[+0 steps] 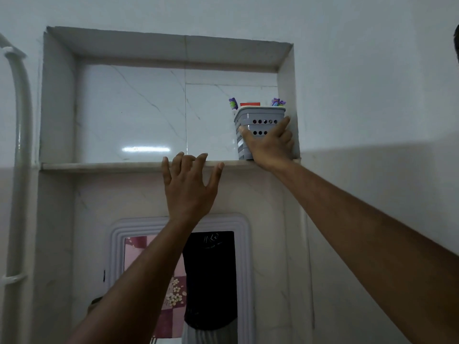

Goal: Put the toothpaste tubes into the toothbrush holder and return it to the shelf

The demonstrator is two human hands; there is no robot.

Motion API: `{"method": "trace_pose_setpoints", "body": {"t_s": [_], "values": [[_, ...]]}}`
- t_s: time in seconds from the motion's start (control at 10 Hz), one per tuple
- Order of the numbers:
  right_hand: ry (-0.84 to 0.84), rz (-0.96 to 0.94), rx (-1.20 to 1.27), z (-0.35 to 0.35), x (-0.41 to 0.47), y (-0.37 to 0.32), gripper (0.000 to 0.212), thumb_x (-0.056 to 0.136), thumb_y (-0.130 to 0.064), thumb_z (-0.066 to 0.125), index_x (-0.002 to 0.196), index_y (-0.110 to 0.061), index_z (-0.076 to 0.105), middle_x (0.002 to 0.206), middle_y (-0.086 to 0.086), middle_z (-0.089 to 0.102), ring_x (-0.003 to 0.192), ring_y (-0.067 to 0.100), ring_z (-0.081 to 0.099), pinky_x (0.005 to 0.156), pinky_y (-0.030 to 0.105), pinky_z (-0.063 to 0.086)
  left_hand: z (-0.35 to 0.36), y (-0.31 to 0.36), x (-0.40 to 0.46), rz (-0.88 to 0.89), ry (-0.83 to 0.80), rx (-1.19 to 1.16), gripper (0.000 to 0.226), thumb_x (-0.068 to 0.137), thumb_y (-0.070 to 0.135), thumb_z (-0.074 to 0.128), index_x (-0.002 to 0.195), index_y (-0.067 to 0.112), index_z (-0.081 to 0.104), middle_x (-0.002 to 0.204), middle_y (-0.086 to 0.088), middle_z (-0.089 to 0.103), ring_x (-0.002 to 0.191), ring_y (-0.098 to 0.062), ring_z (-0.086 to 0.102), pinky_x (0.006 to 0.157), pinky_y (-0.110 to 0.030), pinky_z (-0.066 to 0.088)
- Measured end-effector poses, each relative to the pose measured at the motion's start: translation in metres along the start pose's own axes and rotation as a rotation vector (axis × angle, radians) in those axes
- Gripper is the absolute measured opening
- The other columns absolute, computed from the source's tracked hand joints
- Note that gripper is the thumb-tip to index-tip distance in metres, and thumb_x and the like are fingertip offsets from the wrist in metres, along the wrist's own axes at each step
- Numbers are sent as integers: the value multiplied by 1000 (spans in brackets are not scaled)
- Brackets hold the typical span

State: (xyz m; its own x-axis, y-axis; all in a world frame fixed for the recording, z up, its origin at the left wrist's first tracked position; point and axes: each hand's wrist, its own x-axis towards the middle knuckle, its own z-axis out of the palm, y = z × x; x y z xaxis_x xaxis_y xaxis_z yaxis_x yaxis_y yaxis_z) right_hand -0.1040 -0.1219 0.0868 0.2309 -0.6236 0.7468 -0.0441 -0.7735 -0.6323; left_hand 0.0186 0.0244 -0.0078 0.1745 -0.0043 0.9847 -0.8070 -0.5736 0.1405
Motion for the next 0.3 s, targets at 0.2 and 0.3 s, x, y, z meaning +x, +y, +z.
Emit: {"method": "trace_pose_setpoints", "body": {"t_s": [0.2, 0.3], "values": [[-25, -78, -69, 8, -11, 21, 122, 102, -85, 46, 175, -17, -26, 175, 22, 19, 160, 41, 28, 131, 54, 26, -2, 1, 1, 11, 19, -4, 61, 104, 72, 41, 139, 28, 66, 127, 2, 64, 144, -22, 44, 133, -51, 7], [-58, -131, -81, 5, -19, 31, 111, 109, -76, 42, 175, -19, -27, 181, 25, 7, 167, 40, 17, 135, 55, 21, -5, 4, 4, -20, -7, -7, 62, 103, 72, 41, 139, 28, 66, 128, 1, 64, 143, -22, 44, 133, -50, 5]]}}
